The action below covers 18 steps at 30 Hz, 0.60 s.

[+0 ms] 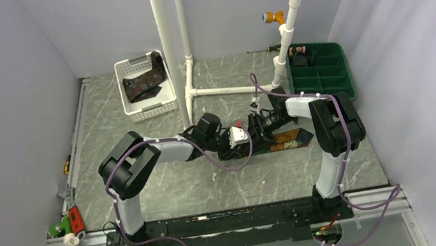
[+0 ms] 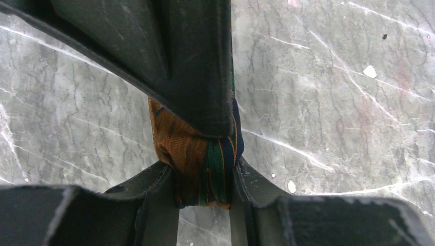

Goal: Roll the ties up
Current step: Roll the tie at the center of the board.

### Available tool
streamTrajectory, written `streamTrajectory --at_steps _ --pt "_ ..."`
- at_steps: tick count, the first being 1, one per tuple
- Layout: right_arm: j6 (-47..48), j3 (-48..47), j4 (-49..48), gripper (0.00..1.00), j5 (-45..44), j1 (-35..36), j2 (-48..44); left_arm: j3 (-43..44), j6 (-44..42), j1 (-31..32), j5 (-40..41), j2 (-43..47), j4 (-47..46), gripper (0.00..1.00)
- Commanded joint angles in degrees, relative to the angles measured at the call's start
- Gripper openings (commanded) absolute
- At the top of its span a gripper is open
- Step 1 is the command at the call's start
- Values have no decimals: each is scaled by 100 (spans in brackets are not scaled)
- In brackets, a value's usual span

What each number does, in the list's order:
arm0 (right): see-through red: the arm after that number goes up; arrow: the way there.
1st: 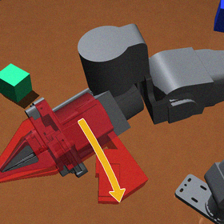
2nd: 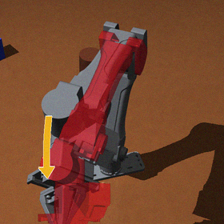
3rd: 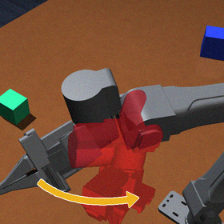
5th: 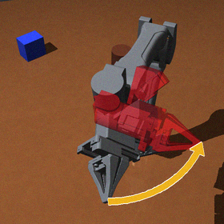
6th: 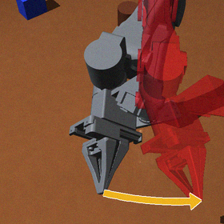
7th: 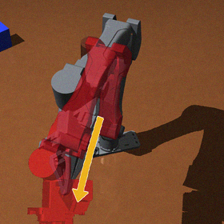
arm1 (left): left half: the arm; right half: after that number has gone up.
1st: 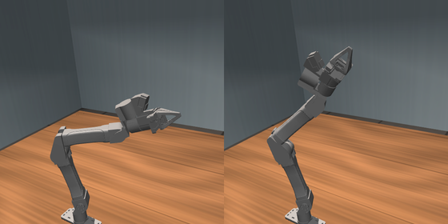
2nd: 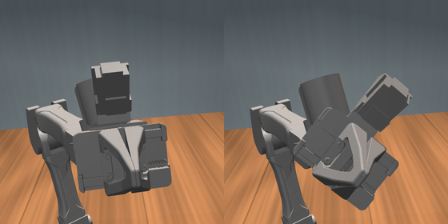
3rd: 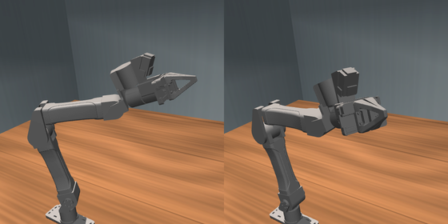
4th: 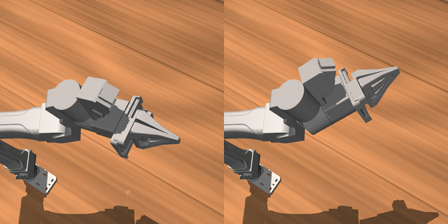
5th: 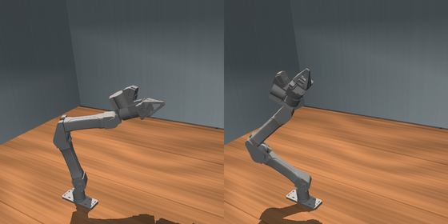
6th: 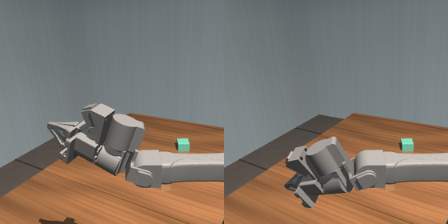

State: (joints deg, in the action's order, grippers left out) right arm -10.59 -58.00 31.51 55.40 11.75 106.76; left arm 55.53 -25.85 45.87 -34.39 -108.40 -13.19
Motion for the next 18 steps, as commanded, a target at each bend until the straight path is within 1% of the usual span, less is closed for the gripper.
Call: streamTrajectory --at_steps 1,2,4,6,8,11,13,15,18 --pt "18 32 -191 50 197 55 -114 -99 -26 94 415 -439 880 13" --pt "50 -20 -166 46 142 56 -14 -95 -32 90 411 -432 891 13" --pt "184 -140 -75 37 -58 65 169 -95 -48 93 420 -423 901 13" --pt "303 -193 64 15 -367 37 286 -97 -68 96 396 -409 926 14" --pt "421 -203 197 0 -642 -19 394 -110 -99 98 350 -403 900 15" --pt "595 -183 419 0 -755 -88 549 -31 -152 98 288 -444 920 18" --pt "595 -34 328 0 -900 -147 445 98 -145 94 275 -468 994 33" --pt "611 52 310 0 -1142 -177 375 122 -166 90 253 -394 878 49" --pt "630 7 411 0 -1433 -250 499 134 -134 84 115 -216 528 62"
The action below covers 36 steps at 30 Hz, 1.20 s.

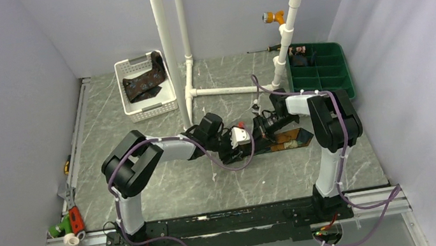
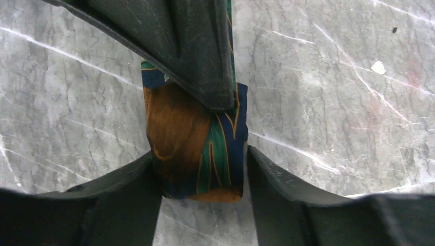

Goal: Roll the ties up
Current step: Roll the tie at the center of the board.

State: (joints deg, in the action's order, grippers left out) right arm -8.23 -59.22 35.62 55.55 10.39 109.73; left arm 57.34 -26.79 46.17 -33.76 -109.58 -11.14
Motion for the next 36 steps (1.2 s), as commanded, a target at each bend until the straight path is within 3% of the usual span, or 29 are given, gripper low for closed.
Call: streamTrajectory --at_steps 1,12,19,24,27,30,32,36 --pt "372 104 14 0 -1537 -132 229 -21 6 53 -19 -54 223 66" --pt "351 -376 306 0 -1723 -450 676 532 100 66 -656 -293 -749 71" --pt "394 -608 408 0 -1840 -517 887 836 -60 86 -936 -687 -856 63" --pt "376 -594 408 0 -1960 -548 937 588 -199 78 -1027 -688 -873 61" --pt "363 -595 353 0 -1927 -549 920 592 -109 82 -911 -728 -836 43" --pt "505 -626 380 0 -1769 -531 802 626 -6 88 -707 -754 -813 18" --pt "708 -651 481 0 -1500 -535 640 730 22 84 -686 -775 -513 12" --pt "1057 -610 743 0 -1556 -618 12 638 90 70 -460 -729 -31 9"
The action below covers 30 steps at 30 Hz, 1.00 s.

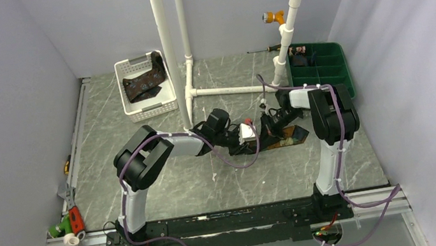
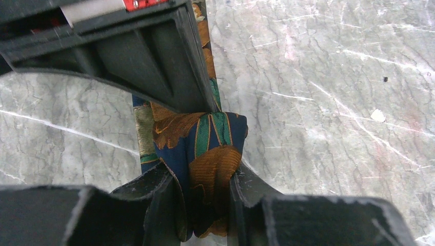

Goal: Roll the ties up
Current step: Roll the tie at the center of the board.

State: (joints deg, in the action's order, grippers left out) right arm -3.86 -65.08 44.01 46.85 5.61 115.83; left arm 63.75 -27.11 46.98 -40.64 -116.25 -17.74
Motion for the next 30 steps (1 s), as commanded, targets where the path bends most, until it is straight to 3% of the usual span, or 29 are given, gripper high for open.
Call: streamTrajectory --at_steps 1,8,14,19,23,25,27,28,30 --pt "641 10 -76 0 -829 -176 -775 -85 152 -25 243 -26 706 9" --pt "464 81 -504 1 -592 -377 -800 -494 195 -43 122 80 649 8" --pt "623 197 -399 0 -1301 -290 -286 -456 702 -232 68 434 461 14" --pt "650 240 -442 0 -1692 -282 -164 -442 1002 -258 823 796 443 22" --pt "746 45 -356 1 -1530 -286 -187 -426 556 -165 1218 573 931 22" --pt "807 -90 -229 8 -1070 -283 -330 -408 356 -109 1367 399 1230 25" --pt "803 -159 -105 23 -459 -285 -585 -361 216 -42 1468 252 1461 28" --pt "744 -146 -87 36 -180 -276 -735 -351 181 -25 1503 191 1532 30" --pt "615 -73 -106 47 342 -244 -992 -357 141 3 1511 144 1582 32"
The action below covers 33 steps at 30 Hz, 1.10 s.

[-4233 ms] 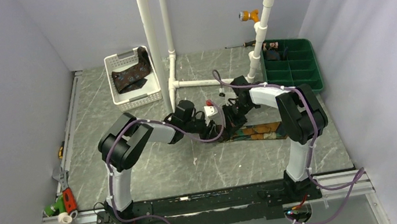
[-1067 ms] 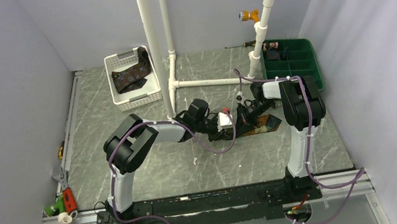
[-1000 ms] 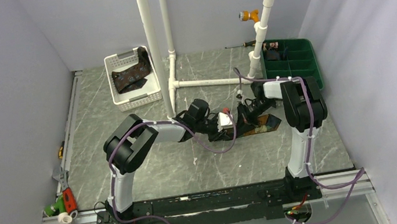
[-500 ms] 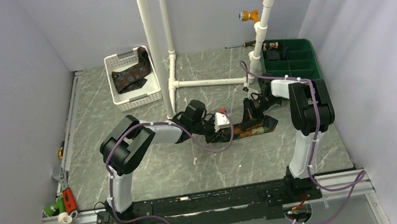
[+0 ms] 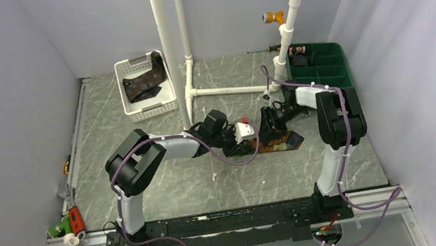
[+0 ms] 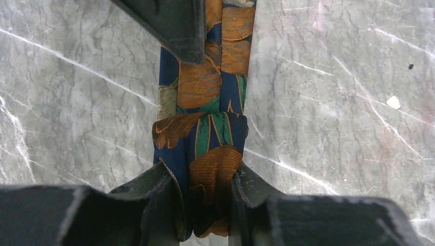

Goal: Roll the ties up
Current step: Roll the tie at the center of the board.

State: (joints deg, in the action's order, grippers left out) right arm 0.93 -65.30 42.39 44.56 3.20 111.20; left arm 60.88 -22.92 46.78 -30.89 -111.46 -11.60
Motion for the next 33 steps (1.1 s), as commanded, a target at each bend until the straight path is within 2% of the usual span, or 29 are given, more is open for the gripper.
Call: streamTrajectory --at_steps 1,3,5,13,15,16,18,19,20,24,29,33 --pt "60 -18 33 52 753 63 -612 -69 -289 37 521 -341 978 32" --pt "-74 45 -72 59 1123 208 -673 -52 -296 34 497 -376 1009 34" --pt "-334 62 -192 62 1308 387 -625 6 -301 41 479 -408 1052 35" --pt "-382 70 -429 60 1232 801 -222 136 -334 49 415 -468 1151 35" --pt "-239 118 -403 52 1141 814 -131 166 -336 44 412 -492 1151 35" --pt "-211 156 -443 44 1059 814 -95 187 -336 45 403 -501 1151 35" --pt "-147 150 -397 23 797 806 20 205 -321 46 396 -506 1147 35" --pt "-62 112 -352 7 682 788 107 221 -319 45 370 -507 1146 36" --pt "37 66 -286 0 559 761 183 245 -316 40 341 -504 1149 38" --pt "175 6 -140 0 33 644 396 342 -188 -59 8 -423 1074 50" --pt "120 29 -123 0 -753 479 447 226 -36 -228 -600 -140 205 67" --pt "12 -25 -180 0 -1226 429 447 295 14 -231 -879 -143 -293 72"
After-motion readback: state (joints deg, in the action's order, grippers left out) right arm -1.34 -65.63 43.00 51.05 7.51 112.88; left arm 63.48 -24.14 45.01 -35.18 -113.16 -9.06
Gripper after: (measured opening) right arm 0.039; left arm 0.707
